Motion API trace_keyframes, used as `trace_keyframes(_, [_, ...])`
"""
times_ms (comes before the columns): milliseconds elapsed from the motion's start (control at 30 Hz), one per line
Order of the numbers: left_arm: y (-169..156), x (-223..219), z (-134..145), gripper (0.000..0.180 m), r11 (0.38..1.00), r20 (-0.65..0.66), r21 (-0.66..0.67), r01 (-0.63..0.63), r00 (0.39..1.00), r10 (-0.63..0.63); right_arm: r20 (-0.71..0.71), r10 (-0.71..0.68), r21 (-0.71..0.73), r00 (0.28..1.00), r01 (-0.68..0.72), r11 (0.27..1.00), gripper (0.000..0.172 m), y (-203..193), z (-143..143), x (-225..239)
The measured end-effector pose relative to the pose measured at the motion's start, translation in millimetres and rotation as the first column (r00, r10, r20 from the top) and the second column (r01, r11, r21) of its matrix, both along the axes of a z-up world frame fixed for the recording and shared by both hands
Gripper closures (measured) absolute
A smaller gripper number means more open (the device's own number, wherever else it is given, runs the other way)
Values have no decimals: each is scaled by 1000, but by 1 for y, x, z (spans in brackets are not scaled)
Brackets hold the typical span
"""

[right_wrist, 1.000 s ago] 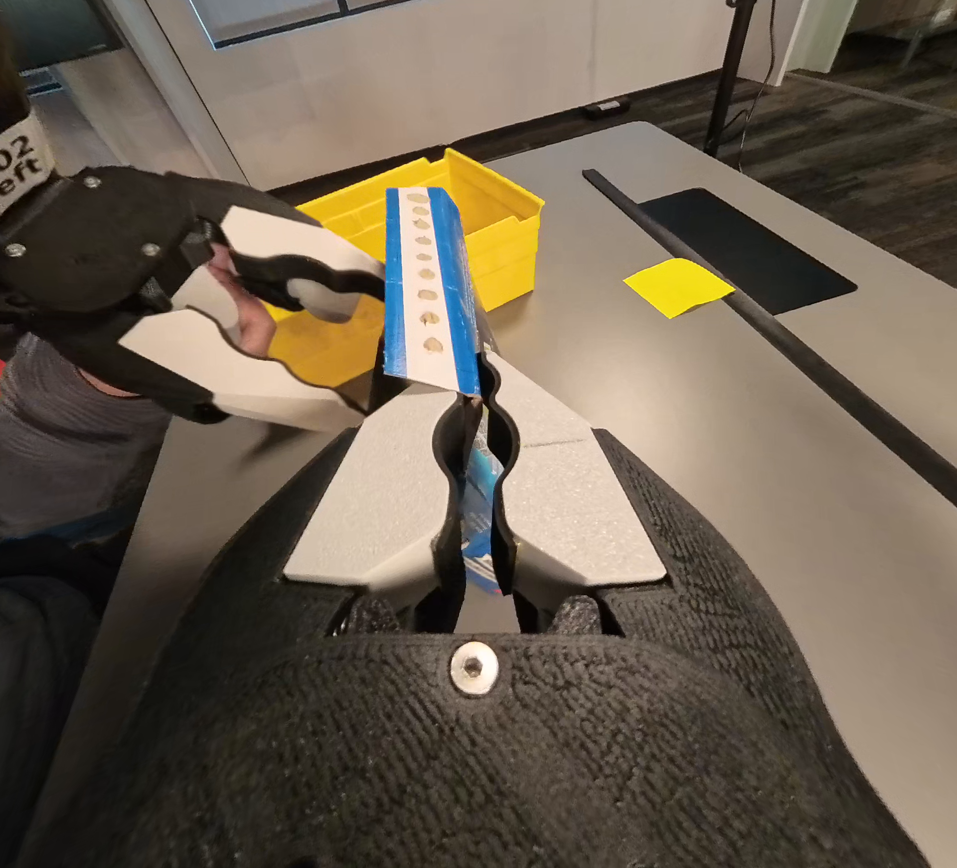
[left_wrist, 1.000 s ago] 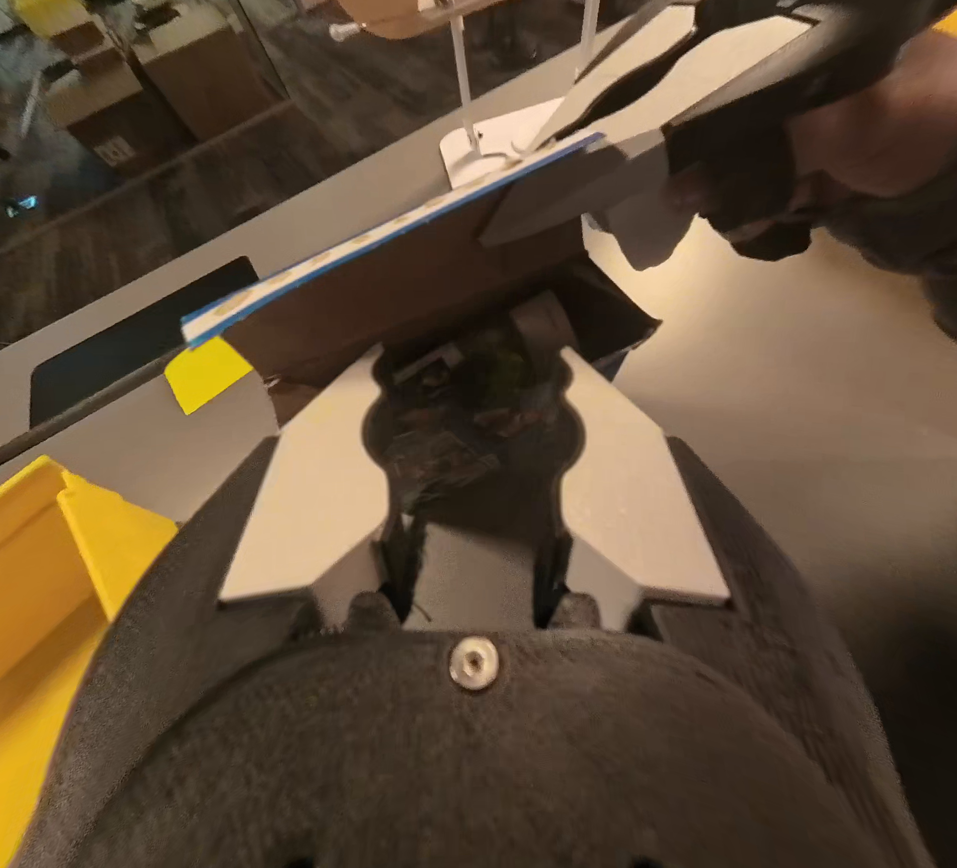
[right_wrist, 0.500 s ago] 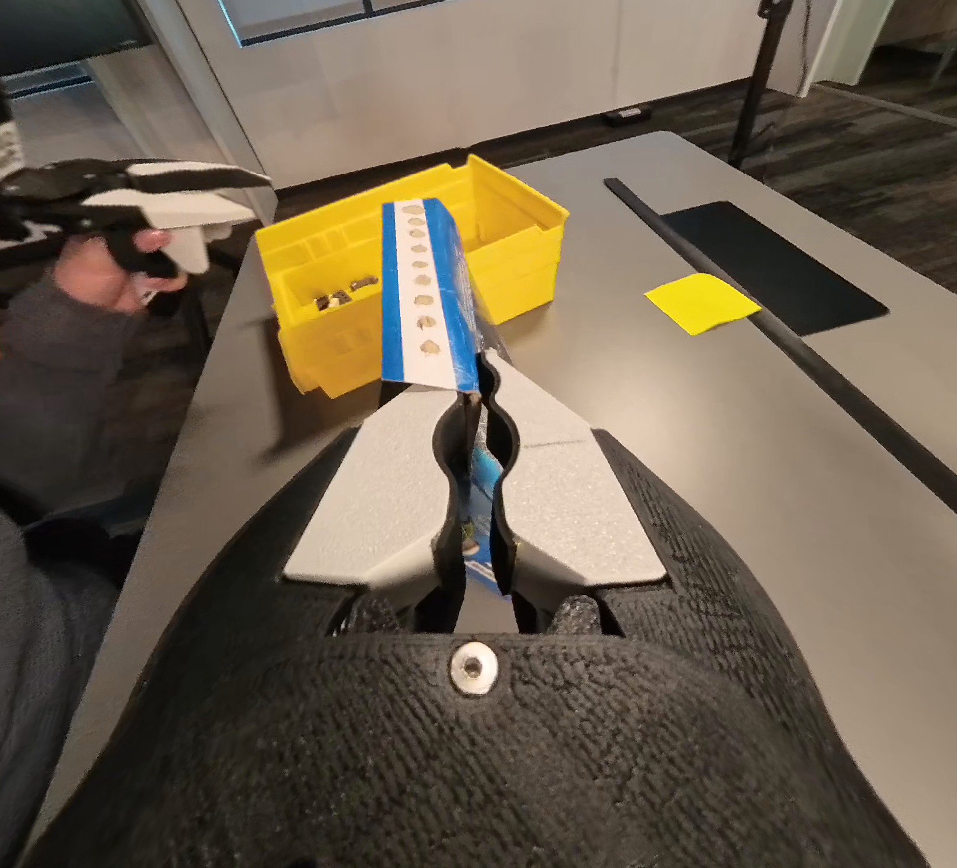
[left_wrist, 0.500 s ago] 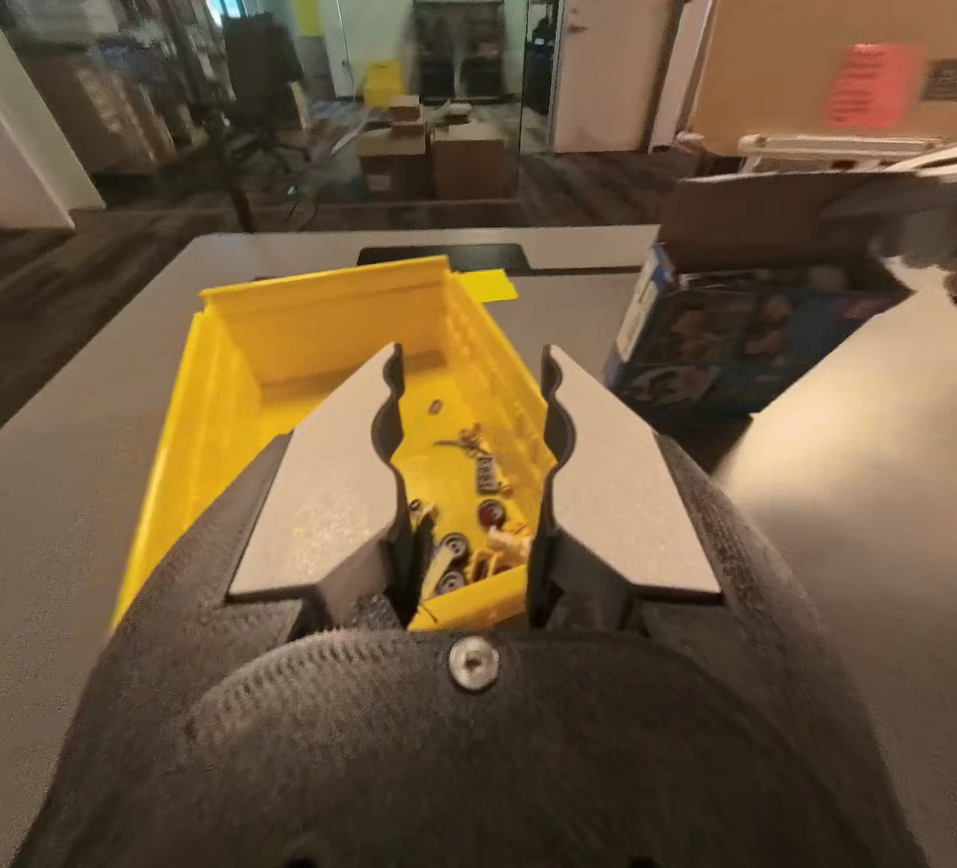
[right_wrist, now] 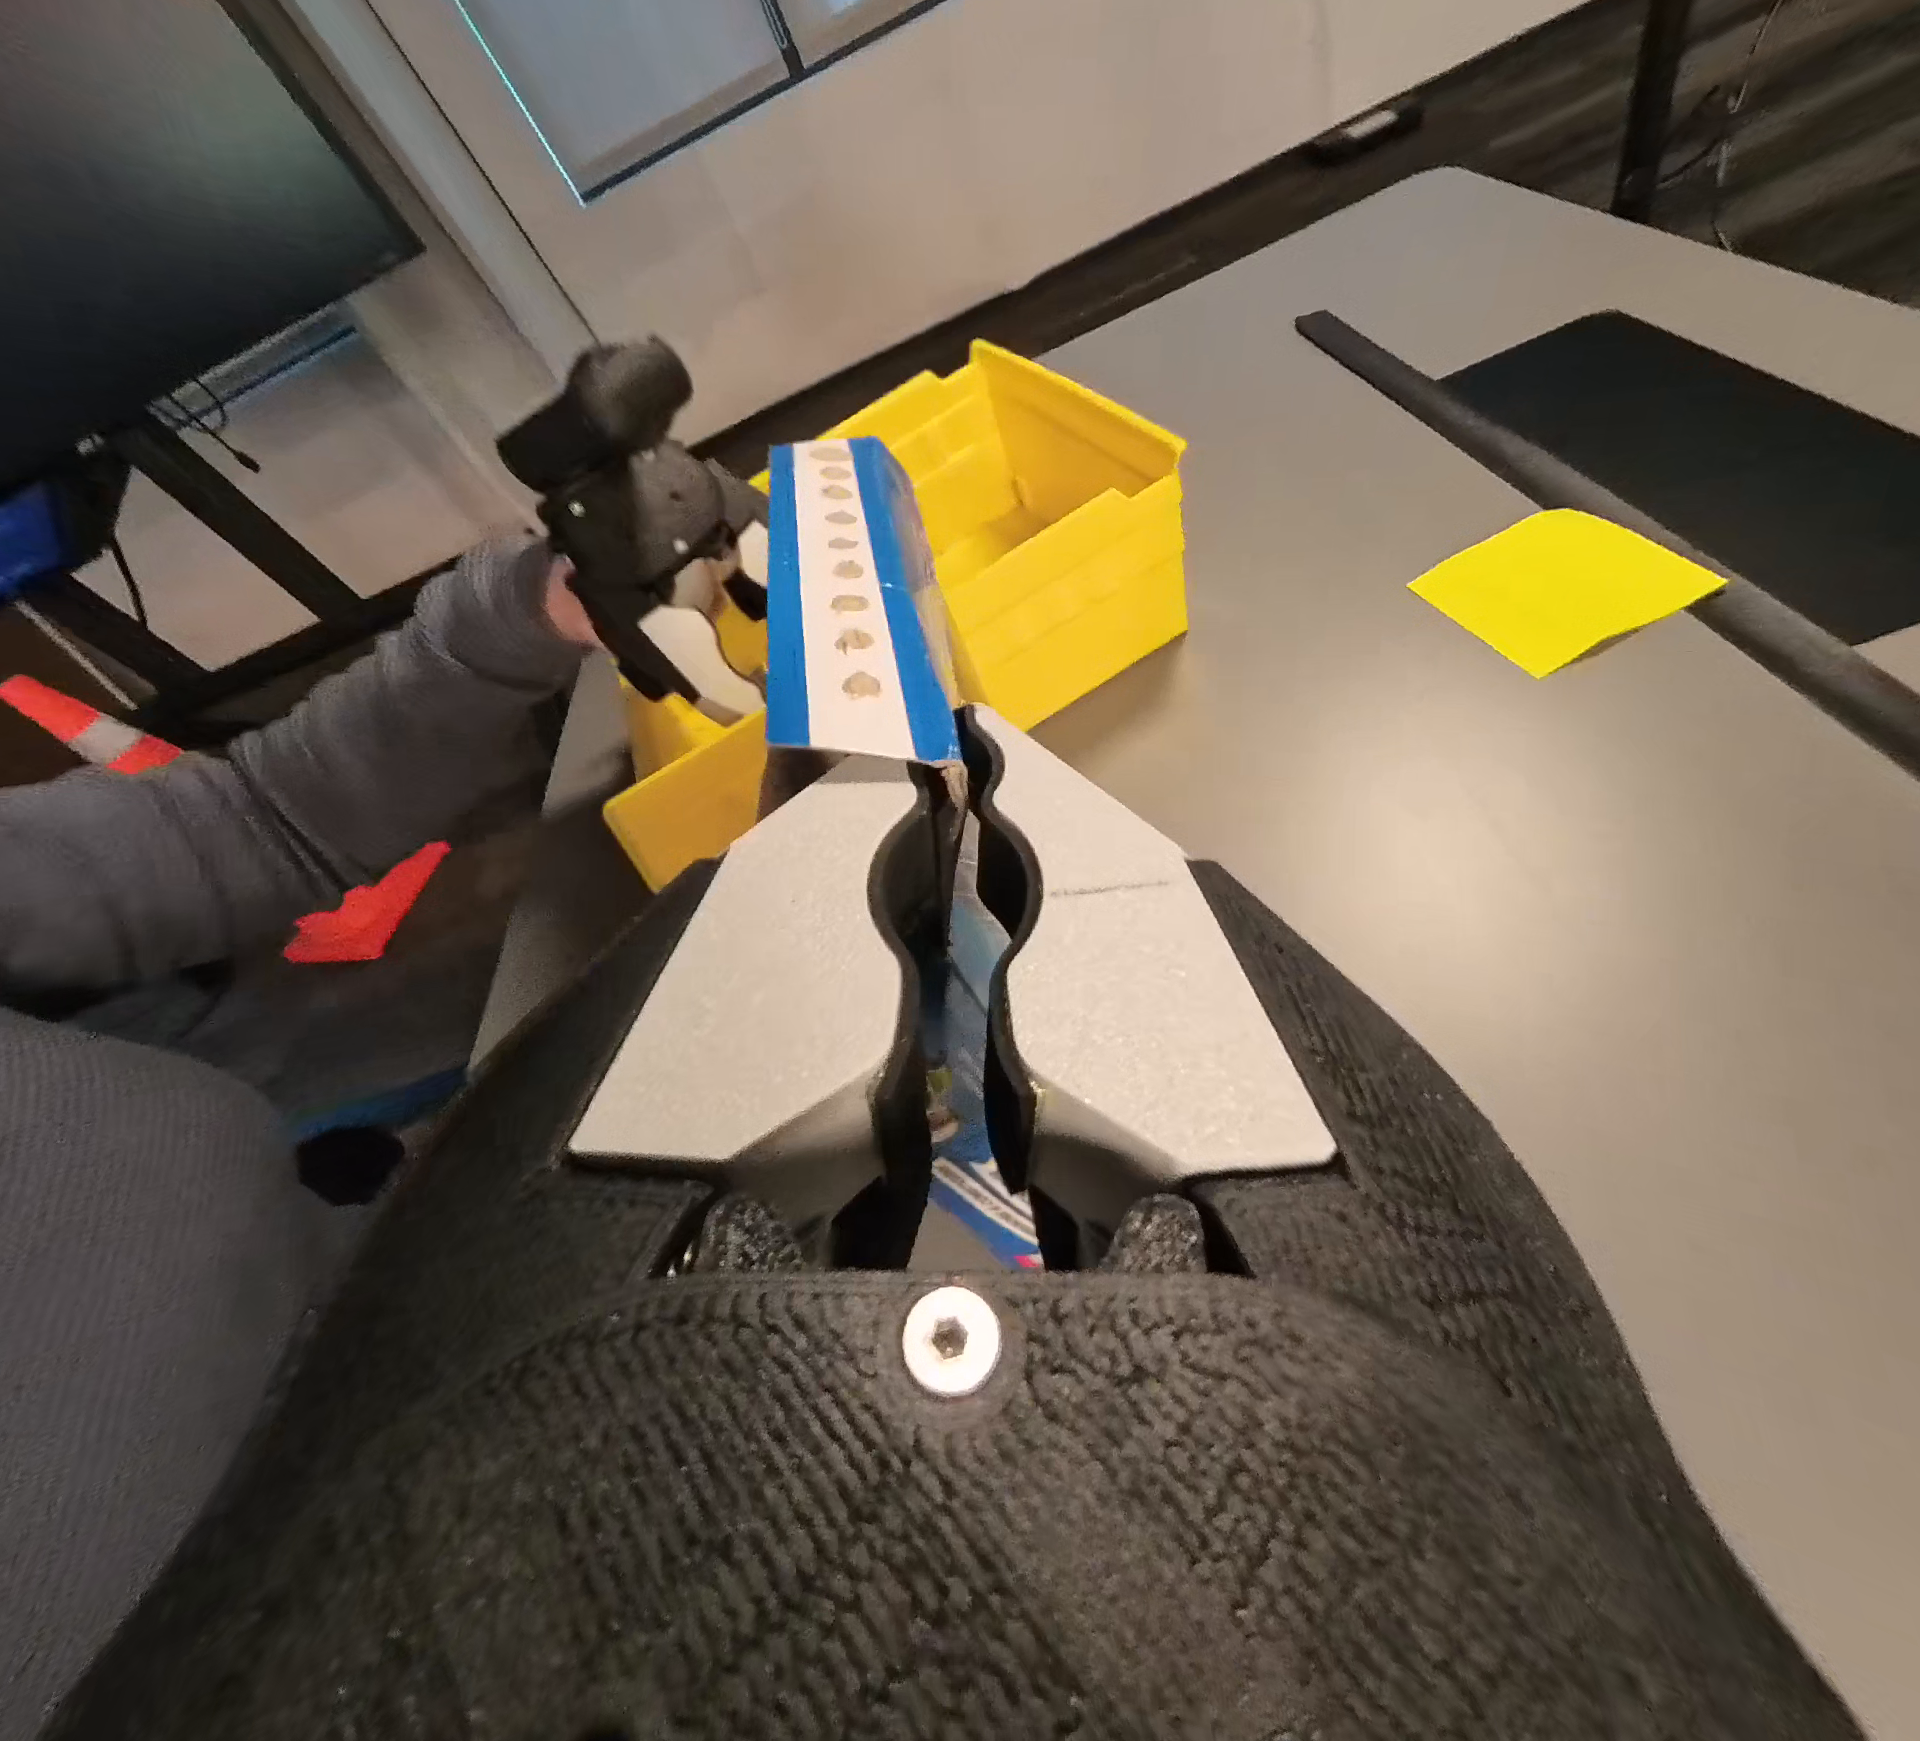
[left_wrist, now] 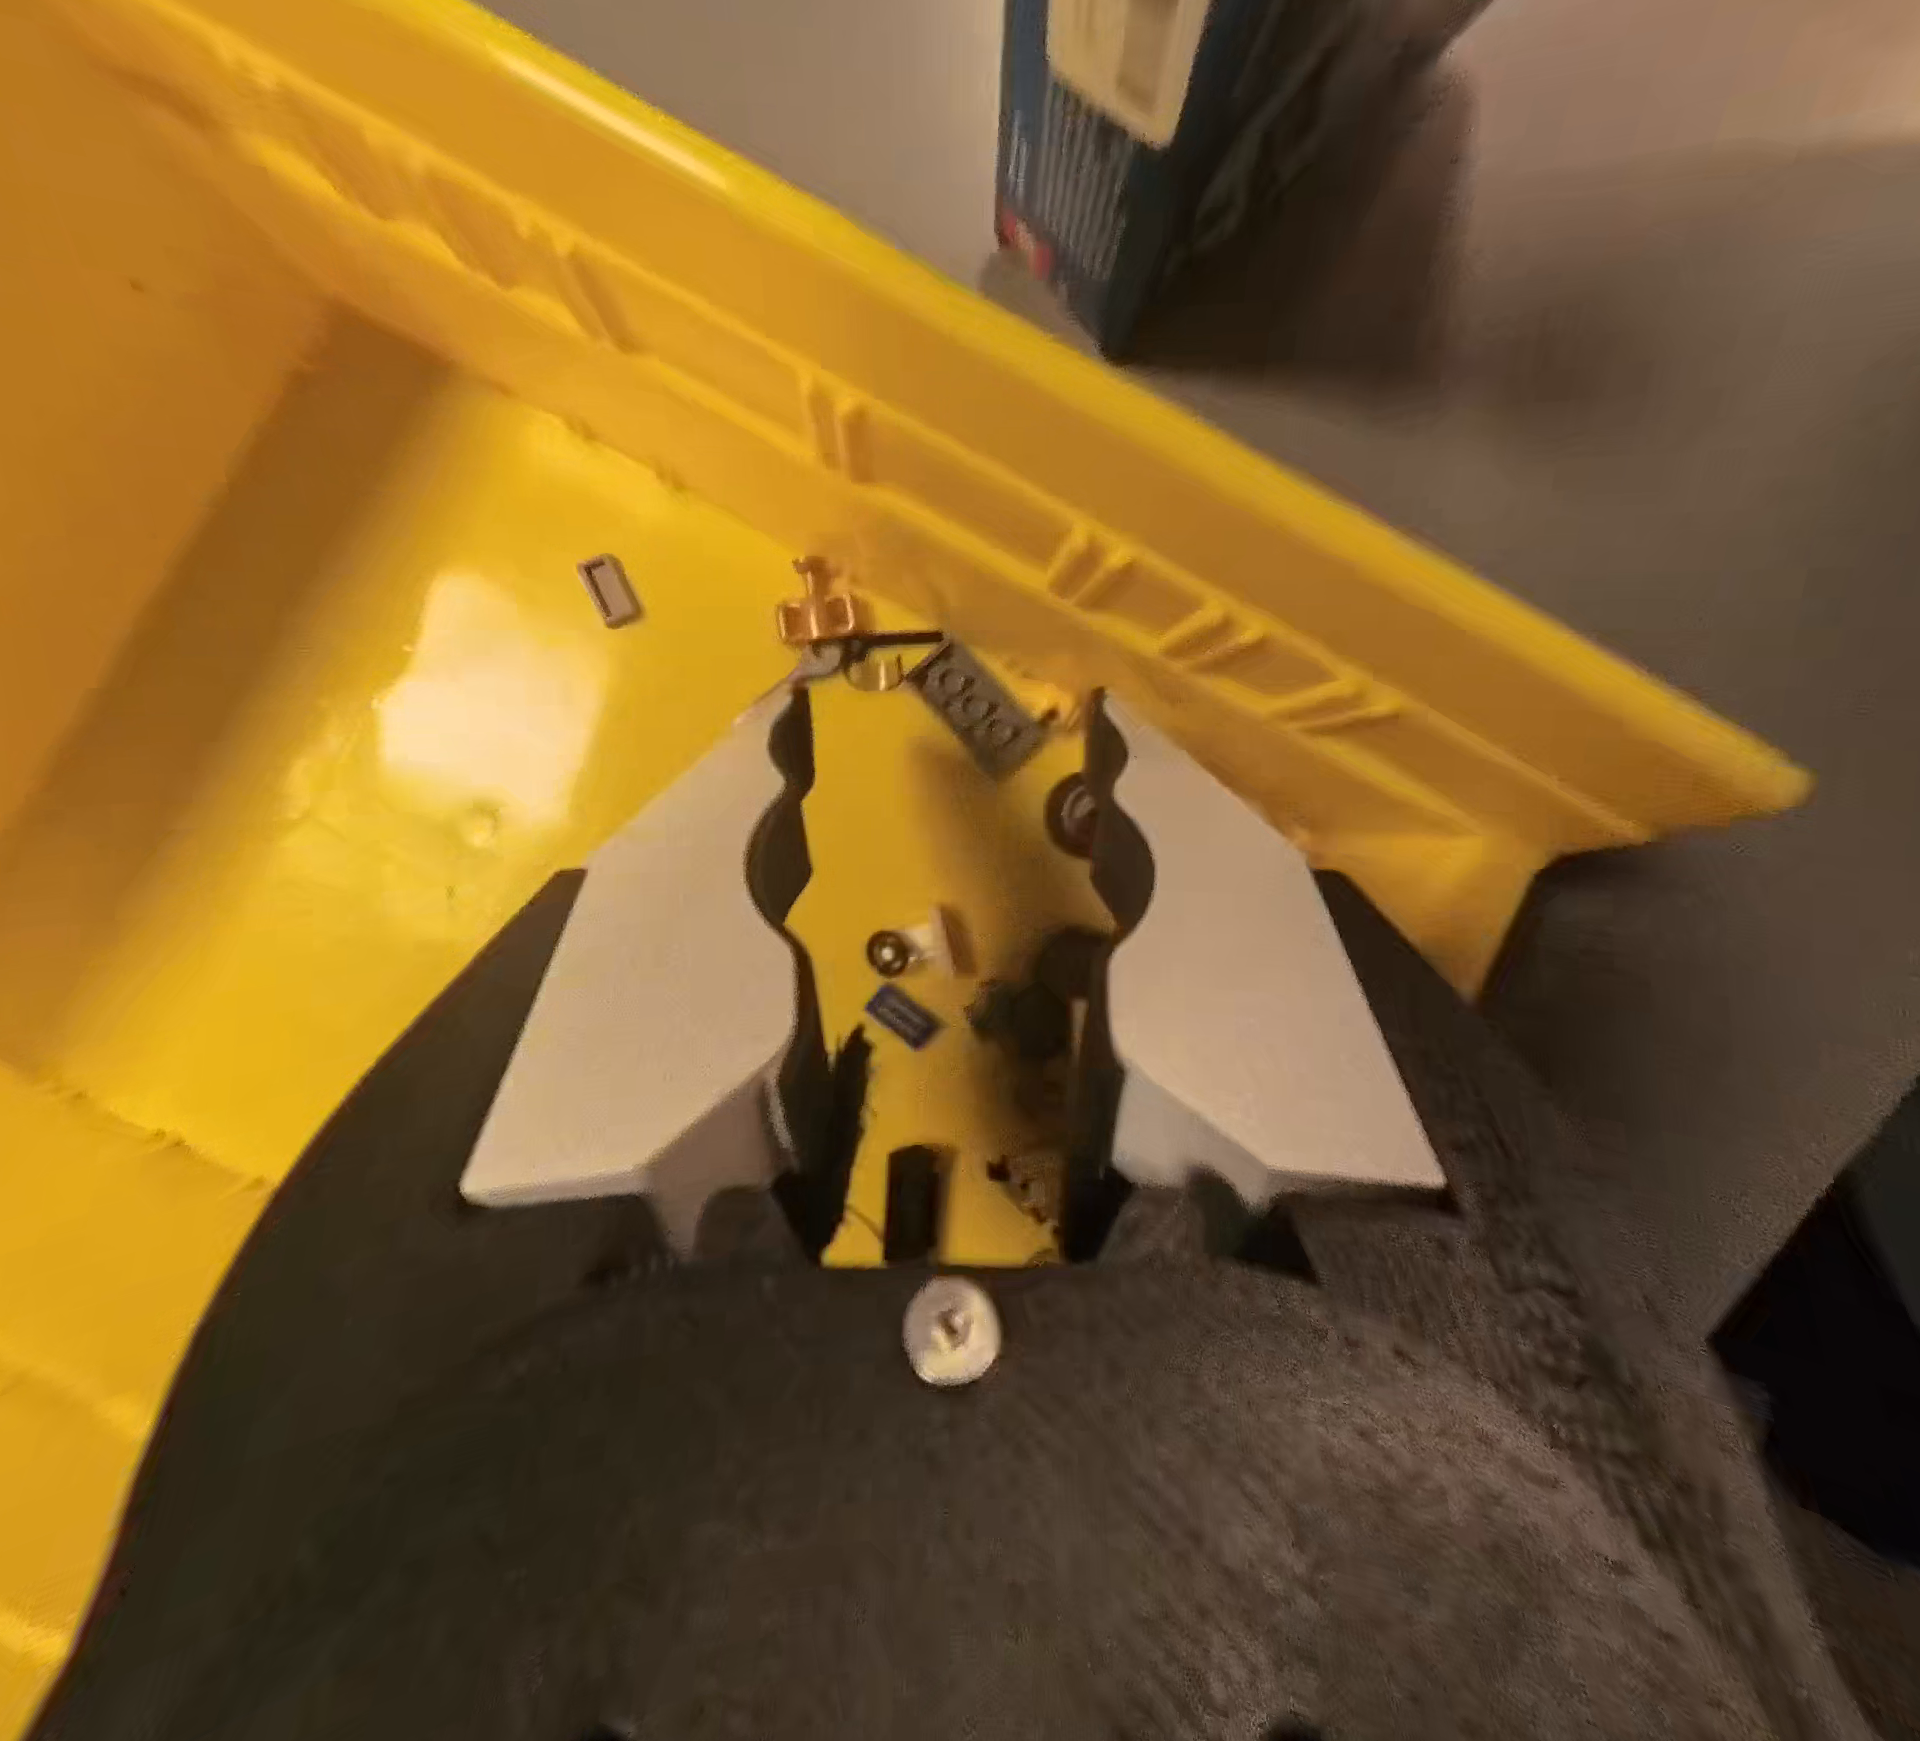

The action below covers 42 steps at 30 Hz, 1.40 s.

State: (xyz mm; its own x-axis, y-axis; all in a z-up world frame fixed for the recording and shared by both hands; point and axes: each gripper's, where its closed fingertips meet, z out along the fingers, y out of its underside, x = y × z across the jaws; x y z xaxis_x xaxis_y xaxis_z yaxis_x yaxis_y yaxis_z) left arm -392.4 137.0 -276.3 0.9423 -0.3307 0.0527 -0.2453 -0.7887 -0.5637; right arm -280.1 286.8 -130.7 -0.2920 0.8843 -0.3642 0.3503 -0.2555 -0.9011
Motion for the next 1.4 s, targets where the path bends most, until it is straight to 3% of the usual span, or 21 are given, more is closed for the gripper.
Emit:
trace_keyframes(133, [-3, 1, -16, 137, 998, -30, -59, -7, 1000, 6, -1, 21, 3, 1000, -21, 1000, 172, 2, -1, 2])
trace_keyframes(233, [10, -17, -16, 139, 966, -72, -11, -259, 964, 258, 1, 17, 7, 1000, -17, 1000, 172, 2, -1, 0])
trace_keyframes(333, [8, -6, -21, 138, 942, -22, -55, -332, 943, 332, 5, 18, 26, 1000, -18, 1000, 172, -1, 0, -2])
trace_keyframes(500, [-2, -3, -38, 136, 933, -138, -112, -342, 935, 326, 7, 16, 45, 1000, -16, 999, 172, -3, 0, -3])
trace_keyframes(633, [1, 1, -38, 165, 942, -139, -92, -321, 941, 307, 7, 23, 41, 1000, -23, 999, 172, -5, 0, -5])
trace_keyframes(800, [-4, -14, -34, 166, 930, -211, -25, -366, 911, 353, 11, 44, 44, 999, -45, 998, 172, -10, -1, -7])
trace_keyframes(900, [-12, -35, -6, 167, 875, -270, 127, -466, 833, 483, 12, 49, 46, 999, -49, 998, 172, -11, -1, -8])
trace_keyframes(967, [-25, -54, 37, 166, 807, -392, 297, -510, 706, 590, 12, 48, 50, 999, -49, 998, 172, -11, -1, -8])
trace_keyframes(1000, [-26, -50, 60, 166, 778, -380, 383, -498, 683, 624, 12, 48, 51, 999, -49, 997, 172, -11, -1, -8])
trace_keyframes(1067, [-11, -17, 99, 166, 752, -252, 520, -406, 768, 589, 11, 48, 52, 999, -49, 997, 172, -11, -1, -8])
trace_keyframes(1167, [23, 56, 142, 166, 734, -133, 657, -172, 932, 338, 11, 50, 44, 999, -50, 998, 172, -11, -1, -9])
trace_keyframes(1300, [61, 106, 149, 165, 772, -210, 635, 33, 969, 131, 9, 59, 42, 998, -60, 997, 172, -12, -1, -9])
trace_keyframes(1400, [89, 116, 139, 165, 808, -280, 579, 113, 958, 66, 11, 63, 47, 998, -64, 997, 172, -13, -1, -8])
